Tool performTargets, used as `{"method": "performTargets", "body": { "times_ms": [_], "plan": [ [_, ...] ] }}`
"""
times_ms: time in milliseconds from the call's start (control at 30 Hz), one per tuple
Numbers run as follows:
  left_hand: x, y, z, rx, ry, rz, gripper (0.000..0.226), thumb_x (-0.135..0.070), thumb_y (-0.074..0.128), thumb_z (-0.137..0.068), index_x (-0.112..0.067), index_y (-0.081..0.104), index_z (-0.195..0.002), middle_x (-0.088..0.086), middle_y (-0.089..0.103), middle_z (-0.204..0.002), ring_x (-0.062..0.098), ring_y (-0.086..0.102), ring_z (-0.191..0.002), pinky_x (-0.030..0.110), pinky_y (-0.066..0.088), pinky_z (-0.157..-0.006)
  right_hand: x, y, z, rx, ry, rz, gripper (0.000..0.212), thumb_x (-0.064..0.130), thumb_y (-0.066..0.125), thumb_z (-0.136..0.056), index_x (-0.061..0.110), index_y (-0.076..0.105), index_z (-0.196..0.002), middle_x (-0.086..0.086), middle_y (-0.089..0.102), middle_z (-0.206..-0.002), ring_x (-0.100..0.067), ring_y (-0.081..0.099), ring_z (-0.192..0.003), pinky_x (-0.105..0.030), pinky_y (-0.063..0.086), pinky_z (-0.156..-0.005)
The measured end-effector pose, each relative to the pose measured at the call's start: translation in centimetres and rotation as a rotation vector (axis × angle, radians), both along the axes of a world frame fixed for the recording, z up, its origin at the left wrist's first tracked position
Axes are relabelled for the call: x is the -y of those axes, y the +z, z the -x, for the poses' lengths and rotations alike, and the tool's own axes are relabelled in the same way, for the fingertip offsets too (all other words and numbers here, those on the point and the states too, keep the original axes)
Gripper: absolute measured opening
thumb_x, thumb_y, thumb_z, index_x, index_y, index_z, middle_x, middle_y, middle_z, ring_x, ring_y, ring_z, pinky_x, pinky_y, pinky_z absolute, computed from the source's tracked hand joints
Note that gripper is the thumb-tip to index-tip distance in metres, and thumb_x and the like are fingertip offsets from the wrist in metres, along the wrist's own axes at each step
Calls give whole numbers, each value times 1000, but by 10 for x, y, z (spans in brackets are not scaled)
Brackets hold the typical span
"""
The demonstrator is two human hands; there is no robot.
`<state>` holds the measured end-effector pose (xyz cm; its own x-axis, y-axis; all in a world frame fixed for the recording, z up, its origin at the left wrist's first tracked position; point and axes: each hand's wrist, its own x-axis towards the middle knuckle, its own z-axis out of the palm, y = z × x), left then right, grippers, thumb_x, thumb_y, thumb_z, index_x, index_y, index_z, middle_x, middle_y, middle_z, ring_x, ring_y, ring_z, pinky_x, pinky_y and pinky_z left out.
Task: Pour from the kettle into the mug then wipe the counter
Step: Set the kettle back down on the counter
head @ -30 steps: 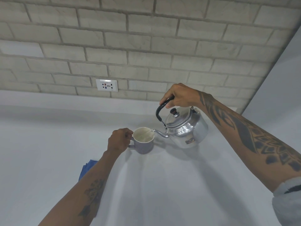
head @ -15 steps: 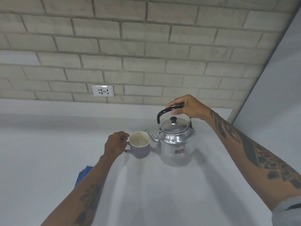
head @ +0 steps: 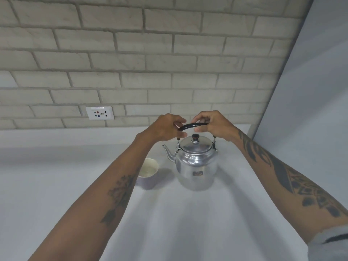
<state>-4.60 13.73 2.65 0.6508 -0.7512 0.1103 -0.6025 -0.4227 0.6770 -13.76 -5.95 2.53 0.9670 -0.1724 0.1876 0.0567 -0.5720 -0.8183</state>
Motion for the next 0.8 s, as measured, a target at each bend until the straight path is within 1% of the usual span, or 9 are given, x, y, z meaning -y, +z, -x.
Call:
{"method": "performTargets", "body": {
  "times_ms": [100, 200, 267, 367, 433, 533, 600, 667, 800],
  "plan": [
    [22, 3, -3, 80, -30, -24, 32, -19, 78, -79, -19, 72, -111, -5, 73, -91, 14, 67, -92, 24, 48, -89, 14, -1, 5, -8, -51, -26, 23, 4, 81, -73, 17, 73, -90, -5, 59, -69, -20, 53, -69, -35, 40, -67],
    [41, 1, -6, 87, -27, -6, 24, -12, 77, -80, -14, 75, -103, 6, 76, -97, 14, 67, -89, 23, 49, -84, 26, -4, 7, -24, -90, -21, 25, 2, 81, -71, 20, 73, -87, -11, 63, -78, -21, 57, -73, -38, 44, -71],
    [53, -1, -9, 72, -19, -8, 23, -10, 78, -79, -12, 75, -102, 8, 76, -97, 14, 67, -87, 21, 48, -80, 33, -5, 7, -42, -116, -3, 25, 1, 80, -71, 21, 74, -85, -13, 68, -84, -18, 60, -75, -36, 47, -73],
    [70, -5, -14, 74, -12, -26, 21, -10, 77, -79, -12, 75, -100, 9, 76, -97, 14, 66, -86, 20, 46, -76, 44, -3, 6, -71, -154, 49, 22, 2, 79, -72, 19, 74, -86, -3, 70, -81, -13, 60, -70, -28, 47, -68],
    [80, -8, -18, 81, -4, -33, 21, -11, 77, -79, -13, 75, -99, 8, 76, -97, 14, 65, -86, 22, 46, -77, 50, 0, 5, -98, -178, 114, 21, 5, 80, -72, 18, 74, -88, -1, 71, -81, -12, 61, -69, -24, 48, -58],
    [94, -11, -24, 79, 14, -37, 20, -12, 77, -78, -15, 74, -98, 6, 75, -98, 17, 67, -88, 28, 52, -84, 59, 3, -1, -136, -189, 185, 23, 7, 81, -71, 17, 73, -90, -2, 72, -84, -15, 64, -69, -30, 54, -51],
    [103, -13, -28, 73, 32, -44, 18, -12, 76, -78, -17, 75, -95, 3, 74, -93, 19, 68, -90, 31, 54, -87, 65, 2, -8, -149, -200, 206, 23, 6, 81, -71, 15, 73, -91, -2, 72, -83, -14, 64, -68, -27, 53, -47],
    [110, -15, -33, 61, 46, -53, 16, -11, 75, -78, -19, 75, -93, 0, 71, -88, 19, 68, -88, 31, 54, -85, 71, 0, -15, -159, -213, 224, 24, 5, 81, -71, 13, 73, -93, -2, 72, -83, -14, 64, -71, -19, 48, -47],
    [123, -22, -44, 44, 83, -46, 17, -11, 75, -78, -19, 75, -93, 0, 71, -88, 19, 68, -88, 32, 55, -84, 82, -7, -31, -173, -231, 213, 27, 3, 80, -71, 9, 74, -97, -4, 71, -85, -9, 63, -68, -12, 45, -44]
  ]
}}
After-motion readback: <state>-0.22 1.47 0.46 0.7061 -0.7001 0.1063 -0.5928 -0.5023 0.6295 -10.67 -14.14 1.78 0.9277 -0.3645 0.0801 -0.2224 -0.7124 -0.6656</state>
